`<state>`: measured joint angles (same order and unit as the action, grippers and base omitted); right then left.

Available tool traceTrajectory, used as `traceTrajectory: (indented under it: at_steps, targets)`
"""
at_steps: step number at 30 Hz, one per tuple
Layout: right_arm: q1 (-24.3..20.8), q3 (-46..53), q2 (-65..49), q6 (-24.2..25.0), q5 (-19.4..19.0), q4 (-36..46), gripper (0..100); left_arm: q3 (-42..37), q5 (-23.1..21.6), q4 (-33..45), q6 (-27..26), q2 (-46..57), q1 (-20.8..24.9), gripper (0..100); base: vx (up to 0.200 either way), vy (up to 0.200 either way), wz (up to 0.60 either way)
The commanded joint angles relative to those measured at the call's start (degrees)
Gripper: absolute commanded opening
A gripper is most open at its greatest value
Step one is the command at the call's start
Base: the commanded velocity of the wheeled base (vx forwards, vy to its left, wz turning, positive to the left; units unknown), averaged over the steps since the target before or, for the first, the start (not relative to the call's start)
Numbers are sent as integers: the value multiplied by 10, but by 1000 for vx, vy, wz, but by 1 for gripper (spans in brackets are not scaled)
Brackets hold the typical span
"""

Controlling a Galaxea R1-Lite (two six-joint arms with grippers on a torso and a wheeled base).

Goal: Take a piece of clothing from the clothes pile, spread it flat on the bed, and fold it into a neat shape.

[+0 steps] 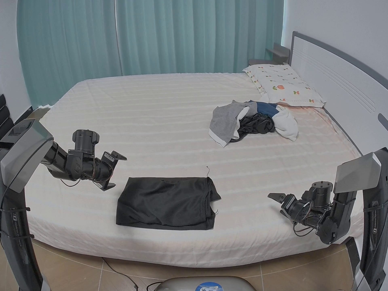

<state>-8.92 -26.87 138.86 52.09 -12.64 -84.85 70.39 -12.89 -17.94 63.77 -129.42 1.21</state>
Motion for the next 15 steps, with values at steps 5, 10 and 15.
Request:
traceTrajectory:
  at_steps: [5, 10, 15]
  targets:
    - [-68, -30, -1, -72, 3, 25, 100, -4, -7, -1, -2, -16, -10, 100, 0, 200, 0]
    - [-86, -49, -11, -98, 5, 76, 100, -5, -18, -1, 0, -15, -16, 100, 0, 200, 0]
    - [-90, -51, -11, -163, 5, 79, 100, -5, -18, 0, 0, -18, -16, 100, 0, 200, 0]
